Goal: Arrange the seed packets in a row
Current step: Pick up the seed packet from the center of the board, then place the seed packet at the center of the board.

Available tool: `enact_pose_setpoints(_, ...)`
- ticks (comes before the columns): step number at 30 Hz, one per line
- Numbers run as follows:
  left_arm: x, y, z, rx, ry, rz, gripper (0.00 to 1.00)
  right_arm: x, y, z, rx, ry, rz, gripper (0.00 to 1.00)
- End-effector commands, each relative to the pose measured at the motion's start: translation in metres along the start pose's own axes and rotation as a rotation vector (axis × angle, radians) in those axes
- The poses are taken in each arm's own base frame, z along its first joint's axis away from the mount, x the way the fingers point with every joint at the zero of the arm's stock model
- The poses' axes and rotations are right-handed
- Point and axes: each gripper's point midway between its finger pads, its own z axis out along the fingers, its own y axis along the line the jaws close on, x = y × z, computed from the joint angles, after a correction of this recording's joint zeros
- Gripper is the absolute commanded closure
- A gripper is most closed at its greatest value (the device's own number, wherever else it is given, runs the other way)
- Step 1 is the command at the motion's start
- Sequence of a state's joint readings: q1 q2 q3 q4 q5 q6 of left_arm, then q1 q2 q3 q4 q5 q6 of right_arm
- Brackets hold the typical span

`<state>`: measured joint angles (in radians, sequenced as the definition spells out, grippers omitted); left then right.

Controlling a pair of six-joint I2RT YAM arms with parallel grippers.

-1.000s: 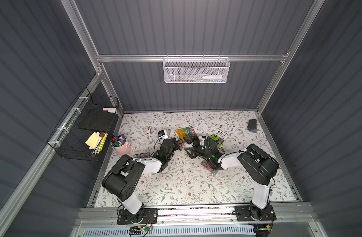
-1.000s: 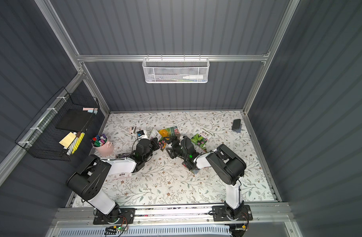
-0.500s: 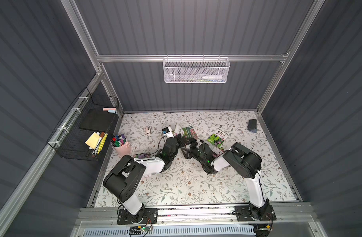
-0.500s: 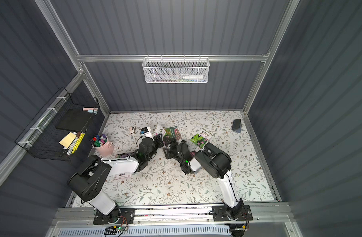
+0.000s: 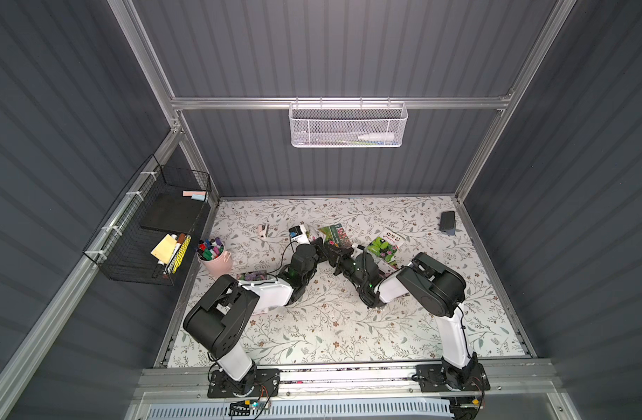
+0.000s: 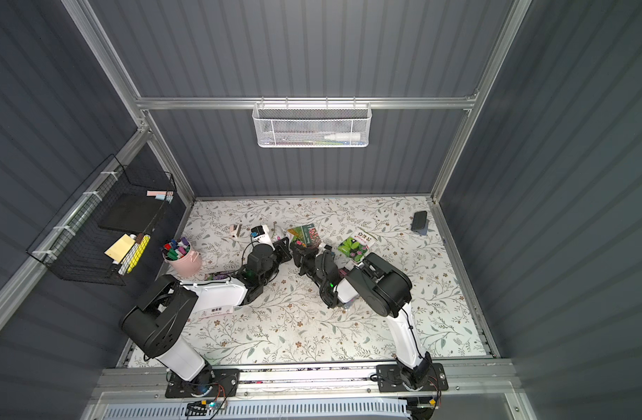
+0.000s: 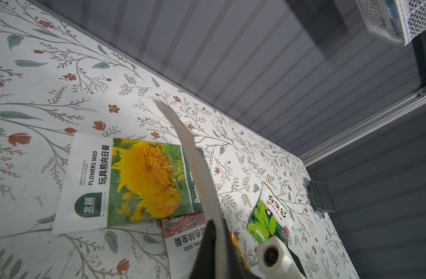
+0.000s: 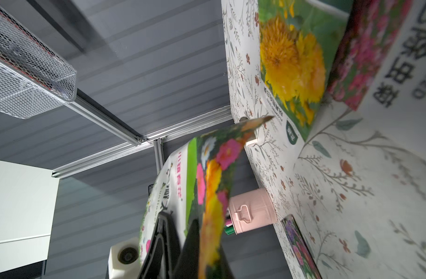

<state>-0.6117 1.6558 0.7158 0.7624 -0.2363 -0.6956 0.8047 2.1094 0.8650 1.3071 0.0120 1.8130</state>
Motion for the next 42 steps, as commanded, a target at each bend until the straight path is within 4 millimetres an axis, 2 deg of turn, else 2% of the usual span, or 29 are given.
enact_pose_setpoints(1, 0.002, -0.004, -0.005, 0.006, 0.018, 0.019, 1.0, 0.001, 0.004, -0.003, 0.002, -0.003, 0.119, 0.94)
enact_pose_setpoints(3, 0.003, -0.003, -0.007, -0.007, 0.036, 0.019, 0.97, 0.001, 0.007, -0.003, 0.006, -0.001, 0.098, 0.94)
enact_pose_setpoints(5, 0.005, -0.004, -0.011, -0.011, 0.066, 0.011, 0.72, 0.0, 0.01, -0.005, 0.016, 0.008, 0.064, 0.98)
enact_pose_setpoints(6, 0.008, -0.004, -0.014, -0.018, 0.093, 0.009, 0.56, -0.001, 0.011, -0.005, 0.035, 0.021, 0.046, 1.0)
enact_pose_setpoints(7, 0.01, -0.001, -0.018, -0.035, 0.121, 0.018, 0.39, -0.002, 0.012, -0.007, 0.062, 0.038, 0.021, 1.0)
enact_pose_setpoints(9, 0.012, 0.003, -0.029, -0.066, 0.181, 0.056, 0.14, -0.007, 0.012, -0.014, 0.113, 0.05, -0.055, 1.0)
enact_pose_setpoints(11, 0.011, 0.012, -0.042, -0.119, 0.252, 0.081, 0.01, -0.013, 0.008, -0.022, 0.191, 0.077, -0.132, 1.0)
enact_pose_setpoints(13, 0.01, 0.023, -0.057, -0.172, 0.336, 0.081, 0.01, -0.022, 0.005, -0.028, 0.261, 0.121, -0.225, 1.0)
enact_pose_setpoints(16, 0.002, 0.033, -0.08, -0.226, 0.417, 0.084, 0.01, -0.021, -0.001, -0.033, 0.364, 0.291, -0.349, 1.0)
enact_pose_setpoints(22, -0.021, 0.052, -0.134, -0.385, 0.57, 0.166, 0.01, 0.019, 0.002, -0.04, 0.48, 0.69, -0.581, 1.0)
enact_pose_setpoints(27, -0.03, 0.061, -0.16, -0.467, 0.647, 0.228, 0.01, 0.057, 0.013, -0.048, 0.403, 0.936, -0.65, 1.0)
enact_pose_setpoints(30, -0.03, 0.069, -0.17, -0.512, 0.679, 0.231, 0.01, 0.082, 0.001, -0.057, 0.42, 1.092, -0.674, 1.0)
enact_pose_setpoints(33, -0.024, 0.068, -0.174, -0.49, 0.709, 0.22, 0.01, 0.11, -0.019, -0.067, 0.459, 1.234, -0.685, 1.0)
enact_pose_setpoints(36, -0.024, 0.073, -0.179, -0.505, 0.707, 0.221, 0.01, 0.134, -0.038, -0.068, 0.479, 1.334, -0.698, 1.0)
enact_pose_setpoints(38, -0.025, 0.076, -0.182, -0.516, 0.701, 0.226, 0.01, 0.143, -0.048, -0.065, 0.486, 1.367, -0.696, 1.0)
enact_pose_setpoints(42, -0.03, 0.079, -0.191, -0.529, 0.694, 0.241, 0.01, 0.15, -0.064, -0.054, 0.502, 1.395, -0.683, 1.0)
